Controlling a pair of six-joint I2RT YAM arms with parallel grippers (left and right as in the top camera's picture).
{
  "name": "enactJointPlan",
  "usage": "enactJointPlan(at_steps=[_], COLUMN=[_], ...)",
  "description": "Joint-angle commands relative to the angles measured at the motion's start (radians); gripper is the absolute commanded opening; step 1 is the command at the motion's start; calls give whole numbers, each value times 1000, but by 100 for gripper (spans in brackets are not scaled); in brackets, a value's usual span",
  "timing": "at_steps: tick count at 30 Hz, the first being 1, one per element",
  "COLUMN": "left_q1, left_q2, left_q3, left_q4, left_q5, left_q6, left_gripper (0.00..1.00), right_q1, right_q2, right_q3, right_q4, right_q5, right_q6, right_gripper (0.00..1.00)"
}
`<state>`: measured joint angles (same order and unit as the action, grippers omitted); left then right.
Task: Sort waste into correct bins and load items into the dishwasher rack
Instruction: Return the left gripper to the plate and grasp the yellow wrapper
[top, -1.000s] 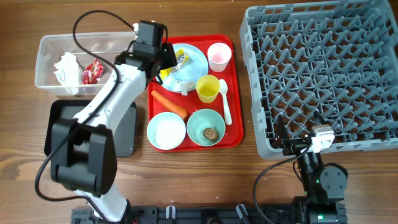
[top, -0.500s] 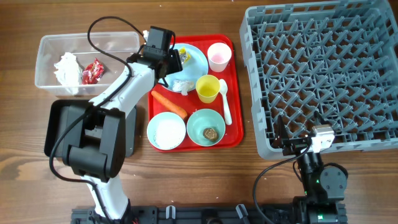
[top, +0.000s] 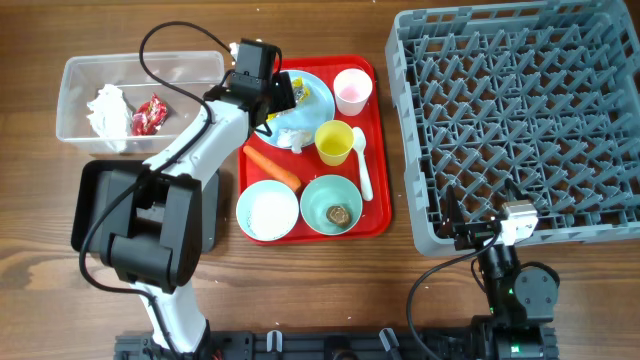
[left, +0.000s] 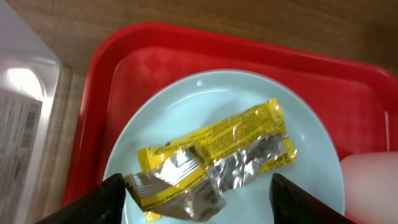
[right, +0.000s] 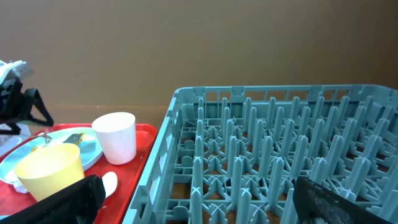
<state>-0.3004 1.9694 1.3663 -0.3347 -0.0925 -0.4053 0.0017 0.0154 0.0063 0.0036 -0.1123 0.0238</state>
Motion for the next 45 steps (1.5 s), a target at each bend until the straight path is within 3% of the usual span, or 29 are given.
enactJointPlan(at_steps=[1, 11, 16, 20, 26, 42, 45], left_q1=[-19, -17, -26, -46, -64, -64, -62], left_q2=[-36, -79, -72, -37, 6, 93, 107], left_q3=[8, 9, 8, 5, 5, 5, 5], left_q4=[-64, -88, -100, -119, -126, -26, 6], left_q5=[-17, -155, 18, 18, 13, 13, -55], left_q6=[4, 5, 0, -79, -103, -105, -105], left_gripper=[70, 80, 73, 72, 72, 70, 71], right_q1=[-2, -2, -2, -2, -2, -2, -2], right_q2=[-6, -6, -6, -6, -6, -6, -6], right_q3=[-1, -1, -1, -1, -1, -1, -1], right_q4=[5, 5, 5, 5, 5, 5, 5], right_q5=[-16, -16, -16, -16, -16, -16, -16], right_q6=[-9, -9, -8, -9, -9, -8, -9], right_gripper=[100, 100, 100, 100, 100, 100, 100])
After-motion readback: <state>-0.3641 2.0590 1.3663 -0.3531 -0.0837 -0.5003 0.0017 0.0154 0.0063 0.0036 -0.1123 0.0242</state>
